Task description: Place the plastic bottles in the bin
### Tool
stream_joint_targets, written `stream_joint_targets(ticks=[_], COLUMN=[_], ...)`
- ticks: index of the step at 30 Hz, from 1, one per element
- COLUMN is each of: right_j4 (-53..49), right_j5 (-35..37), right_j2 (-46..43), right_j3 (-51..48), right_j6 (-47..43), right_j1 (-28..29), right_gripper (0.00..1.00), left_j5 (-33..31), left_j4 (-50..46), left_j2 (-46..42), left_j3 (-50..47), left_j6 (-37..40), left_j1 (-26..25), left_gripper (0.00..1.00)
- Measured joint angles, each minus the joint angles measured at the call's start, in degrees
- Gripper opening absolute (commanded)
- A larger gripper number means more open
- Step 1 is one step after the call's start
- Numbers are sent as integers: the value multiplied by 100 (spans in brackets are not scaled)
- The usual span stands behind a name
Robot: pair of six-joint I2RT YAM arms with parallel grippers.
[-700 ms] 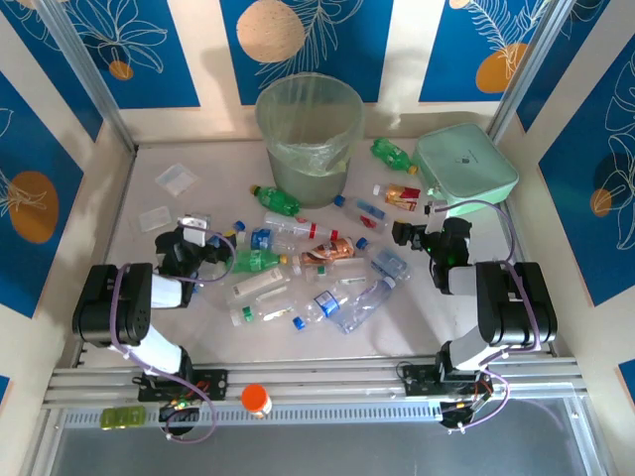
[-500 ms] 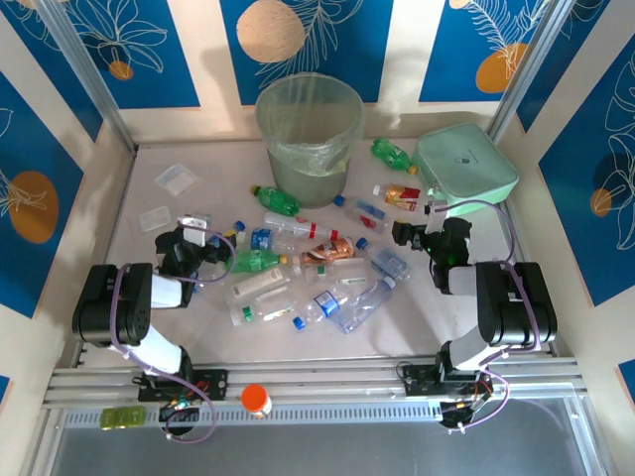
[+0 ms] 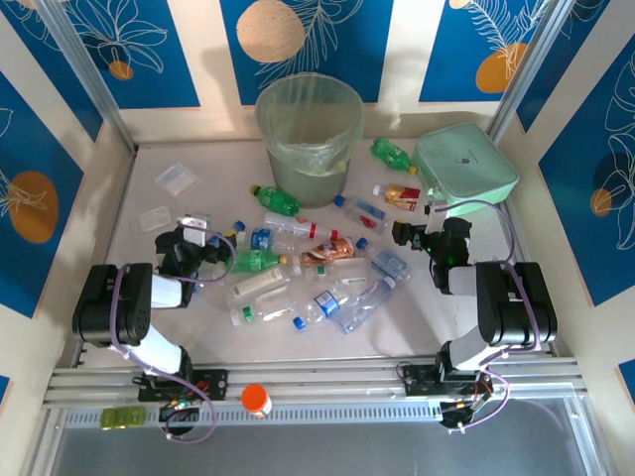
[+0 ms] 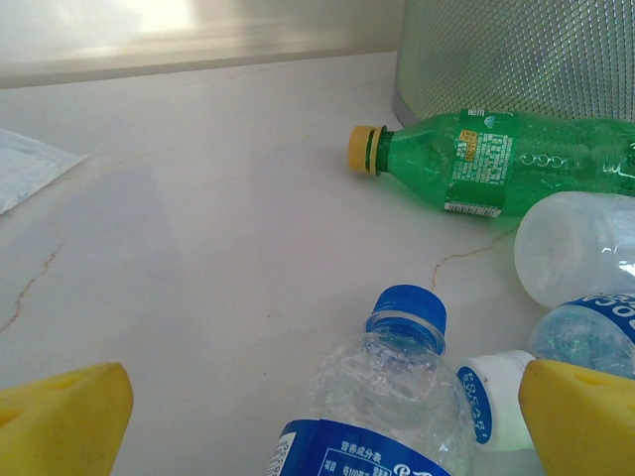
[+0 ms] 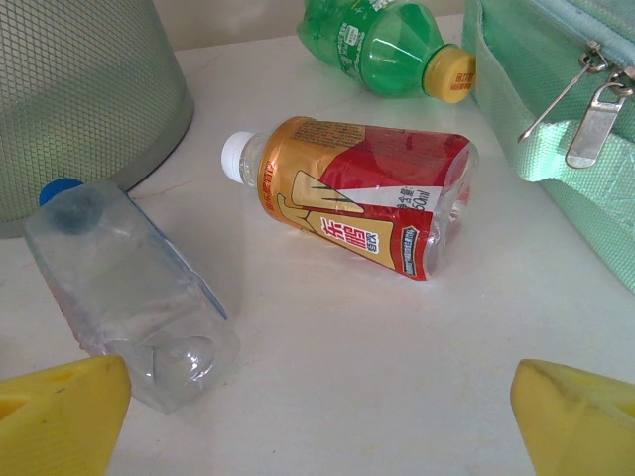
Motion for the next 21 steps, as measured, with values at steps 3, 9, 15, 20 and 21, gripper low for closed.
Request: stream_joint_targets(ticks=[3, 9, 15, 20, 21], right_j4=[0, 0, -61, -844, -986], right_j5=[0, 0, -24, 275, 310], right_j2=[0, 0, -103, -1550, -1943], right_j3=[0, 0, -13, -39, -37], right_j6=[0, 0, -46, -188, -203], right_j1=[0, 0, 28, 420, 540], right_gripper=[99, 99, 99, 99, 99], left_j5=[0, 0, -341, -957, -1040], left_j4=[0, 0, -267, -887, -938], left_j2=[0, 0, -619, -2332, -2632], left_j3=[0, 0, -166, -173, -173], left_j6=[0, 0, 15, 332, 343], left_j1=[0, 0, -96, -1064, -1281], left_gripper=[99, 99, 99, 99, 99])
